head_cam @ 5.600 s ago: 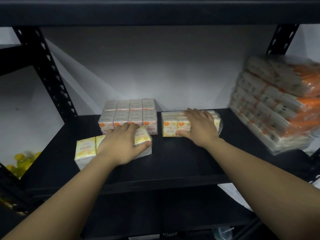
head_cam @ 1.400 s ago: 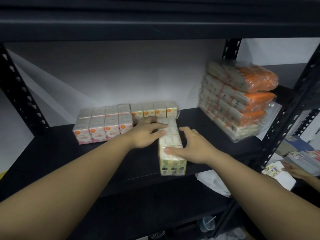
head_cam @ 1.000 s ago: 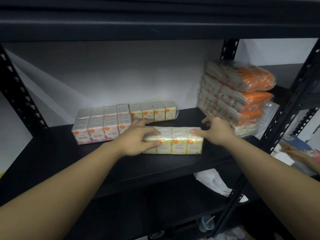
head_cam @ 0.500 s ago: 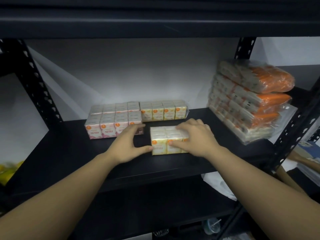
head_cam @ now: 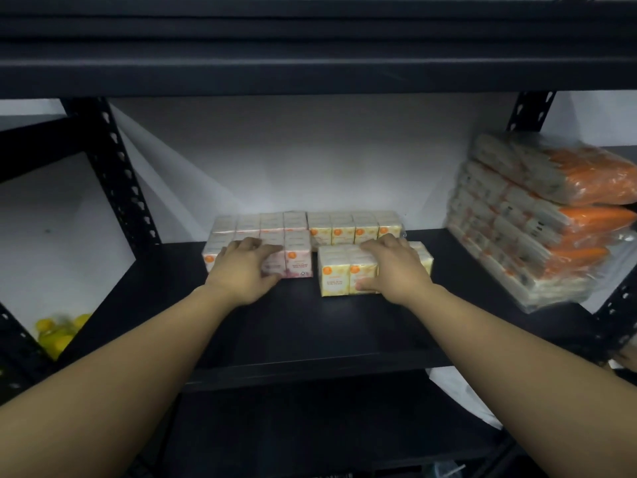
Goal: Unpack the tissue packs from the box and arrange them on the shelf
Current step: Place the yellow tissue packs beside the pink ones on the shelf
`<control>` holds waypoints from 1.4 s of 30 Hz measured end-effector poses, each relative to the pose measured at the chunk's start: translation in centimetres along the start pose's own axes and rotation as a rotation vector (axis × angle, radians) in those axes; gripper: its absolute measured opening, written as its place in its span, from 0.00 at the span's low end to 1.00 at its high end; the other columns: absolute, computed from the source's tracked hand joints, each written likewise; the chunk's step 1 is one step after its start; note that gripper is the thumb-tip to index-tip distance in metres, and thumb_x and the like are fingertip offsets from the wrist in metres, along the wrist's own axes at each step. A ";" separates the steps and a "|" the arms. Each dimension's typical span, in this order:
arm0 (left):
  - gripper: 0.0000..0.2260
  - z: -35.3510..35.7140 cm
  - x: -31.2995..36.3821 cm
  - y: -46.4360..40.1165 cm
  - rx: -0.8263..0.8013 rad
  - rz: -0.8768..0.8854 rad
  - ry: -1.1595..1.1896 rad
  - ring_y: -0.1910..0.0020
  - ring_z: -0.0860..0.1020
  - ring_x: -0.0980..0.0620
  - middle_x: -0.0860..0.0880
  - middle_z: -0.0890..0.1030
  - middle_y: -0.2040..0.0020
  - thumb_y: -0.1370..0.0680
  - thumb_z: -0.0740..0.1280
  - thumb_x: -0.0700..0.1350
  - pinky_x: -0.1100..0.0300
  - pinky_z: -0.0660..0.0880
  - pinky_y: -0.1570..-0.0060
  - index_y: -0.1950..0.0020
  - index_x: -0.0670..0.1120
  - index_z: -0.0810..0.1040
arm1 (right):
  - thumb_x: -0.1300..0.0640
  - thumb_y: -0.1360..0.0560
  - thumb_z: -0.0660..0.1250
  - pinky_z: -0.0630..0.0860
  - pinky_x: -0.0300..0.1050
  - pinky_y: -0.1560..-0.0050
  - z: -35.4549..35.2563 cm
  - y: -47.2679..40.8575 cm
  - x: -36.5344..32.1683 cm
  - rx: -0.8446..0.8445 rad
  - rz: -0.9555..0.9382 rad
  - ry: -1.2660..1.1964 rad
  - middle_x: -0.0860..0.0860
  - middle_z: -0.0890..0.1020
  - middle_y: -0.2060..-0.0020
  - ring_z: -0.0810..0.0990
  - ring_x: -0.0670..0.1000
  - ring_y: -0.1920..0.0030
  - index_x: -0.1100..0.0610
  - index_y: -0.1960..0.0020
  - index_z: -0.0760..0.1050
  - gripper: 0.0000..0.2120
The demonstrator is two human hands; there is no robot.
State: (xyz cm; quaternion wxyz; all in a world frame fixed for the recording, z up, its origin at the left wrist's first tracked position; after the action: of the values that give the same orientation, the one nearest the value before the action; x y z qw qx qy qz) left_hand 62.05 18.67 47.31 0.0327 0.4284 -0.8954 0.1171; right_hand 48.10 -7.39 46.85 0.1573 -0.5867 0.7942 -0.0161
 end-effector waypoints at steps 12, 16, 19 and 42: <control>0.29 0.0 -0.7 0.1 0.004 -0.008 -0.027 0.24 0.64 0.42 0.48 0.66 0.21 0.21 0.65 0.65 0.44 0.62 0.24 0.21 0.63 0.66 | 0.39 0.28 0.77 0.61 0.52 0.24 1.7 -4.3 0.1 0.028 -0.026 0.004 0.52 0.69 0.29 0.66 0.56 0.29 0.46 0.22 0.66 0.40; 0.29 0.4 -1.0 -0.5 0.000 -0.001 -0.008 0.22 0.63 0.42 0.48 0.65 0.20 0.21 0.65 0.65 0.44 0.60 0.22 0.21 0.63 0.65 | 0.39 0.28 0.76 0.60 0.51 0.24 2.3 -5.2 0.2 0.040 -0.033 -0.007 0.52 0.69 0.30 0.66 0.55 0.30 0.47 0.22 0.66 0.39; 0.29 1.0 -1.2 -0.8 0.002 0.017 -0.014 0.21 0.61 0.42 0.47 0.64 0.19 0.21 0.65 0.64 0.43 0.56 0.21 0.21 0.62 0.65 | 0.39 0.28 0.76 0.61 0.51 0.25 2.5 -6.0 0.2 0.055 -0.038 -0.010 0.52 0.70 0.30 0.67 0.56 0.31 0.47 0.22 0.67 0.38; 0.32 2.5 -1.8 5.4 0.021 0.152 0.062 0.18 0.54 0.47 0.51 0.58 0.17 0.20 0.66 0.62 0.47 0.51 0.19 0.18 0.57 0.62 | 0.42 0.22 0.70 0.59 0.51 0.23 3.2 1.5 -5.5 0.066 -0.129 -0.162 0.52 0.70 0.24 0.64 0.53 0.24 0.52 0.24 0.71 0.29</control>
State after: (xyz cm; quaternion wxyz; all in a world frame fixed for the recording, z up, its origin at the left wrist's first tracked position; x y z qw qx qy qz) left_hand 59.16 22.72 43.61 0.0469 0.3556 -0.9227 0.1416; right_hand 48.96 -1.28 44.80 0.2387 -0.6303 0.7387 -0.0048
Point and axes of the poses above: each hand's wrist, its own y-axis away from the middle knuckle, its own z-axis out of the palm, x = y × z, the point moved 3 cm from there along -y, towards the middle knuckle
